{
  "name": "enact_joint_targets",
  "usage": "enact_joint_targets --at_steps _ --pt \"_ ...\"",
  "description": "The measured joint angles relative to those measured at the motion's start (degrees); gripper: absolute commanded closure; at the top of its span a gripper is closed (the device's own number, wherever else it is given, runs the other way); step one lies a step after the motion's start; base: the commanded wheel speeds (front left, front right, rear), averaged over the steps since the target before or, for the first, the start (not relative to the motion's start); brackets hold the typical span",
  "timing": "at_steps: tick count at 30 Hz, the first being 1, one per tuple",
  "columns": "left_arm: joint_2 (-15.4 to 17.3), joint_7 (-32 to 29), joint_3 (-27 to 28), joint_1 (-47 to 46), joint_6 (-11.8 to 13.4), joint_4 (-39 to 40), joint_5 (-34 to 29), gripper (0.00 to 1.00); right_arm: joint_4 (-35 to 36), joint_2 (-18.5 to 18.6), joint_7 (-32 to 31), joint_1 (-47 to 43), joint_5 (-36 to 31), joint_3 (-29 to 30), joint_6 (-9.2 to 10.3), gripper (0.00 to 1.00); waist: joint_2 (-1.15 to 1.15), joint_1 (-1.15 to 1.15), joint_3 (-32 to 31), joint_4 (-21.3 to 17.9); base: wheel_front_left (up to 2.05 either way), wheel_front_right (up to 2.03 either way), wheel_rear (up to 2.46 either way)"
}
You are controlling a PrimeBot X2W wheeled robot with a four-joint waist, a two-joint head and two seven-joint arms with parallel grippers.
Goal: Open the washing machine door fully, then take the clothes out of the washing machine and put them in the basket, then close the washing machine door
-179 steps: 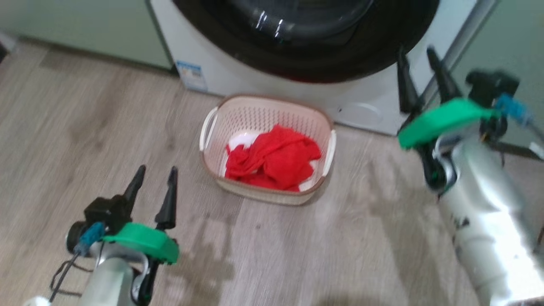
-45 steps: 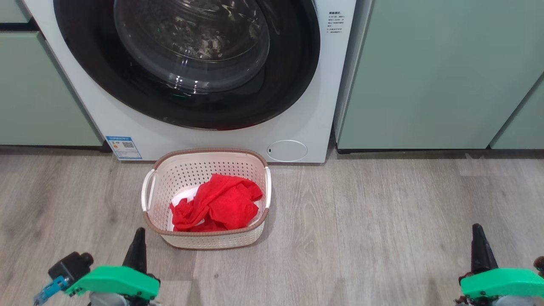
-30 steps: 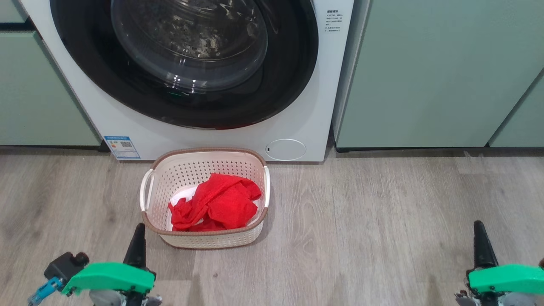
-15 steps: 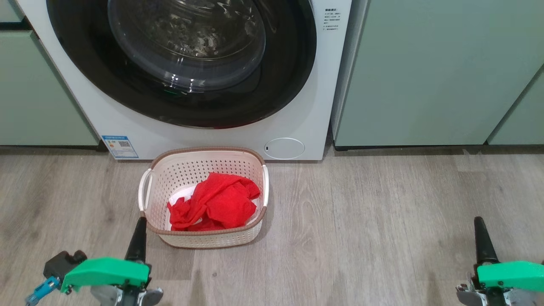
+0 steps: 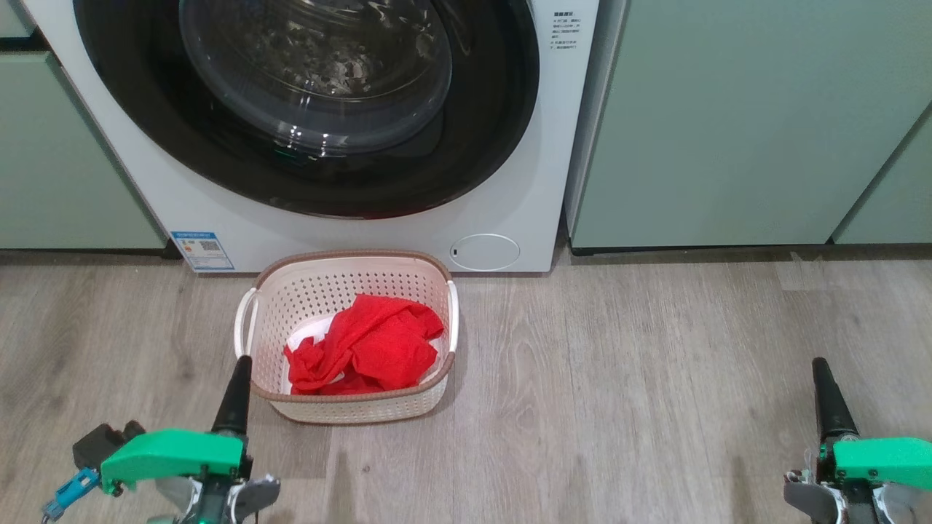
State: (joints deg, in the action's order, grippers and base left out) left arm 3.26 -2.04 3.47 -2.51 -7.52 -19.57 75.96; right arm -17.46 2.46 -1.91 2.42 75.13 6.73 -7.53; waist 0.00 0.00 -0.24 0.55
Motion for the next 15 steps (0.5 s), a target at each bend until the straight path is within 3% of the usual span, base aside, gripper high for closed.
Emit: enact_joint_targets --at_steps 15 --pt "-0.3 -2.5 0.9 -0.2 0.0 2.0 9.1 1.00 0.7 0.0 -2.3 0.1 9.5 0.5 0.00 1.00 0.00 0.00 0.2 -0.3 0.00 0.00 0.00"
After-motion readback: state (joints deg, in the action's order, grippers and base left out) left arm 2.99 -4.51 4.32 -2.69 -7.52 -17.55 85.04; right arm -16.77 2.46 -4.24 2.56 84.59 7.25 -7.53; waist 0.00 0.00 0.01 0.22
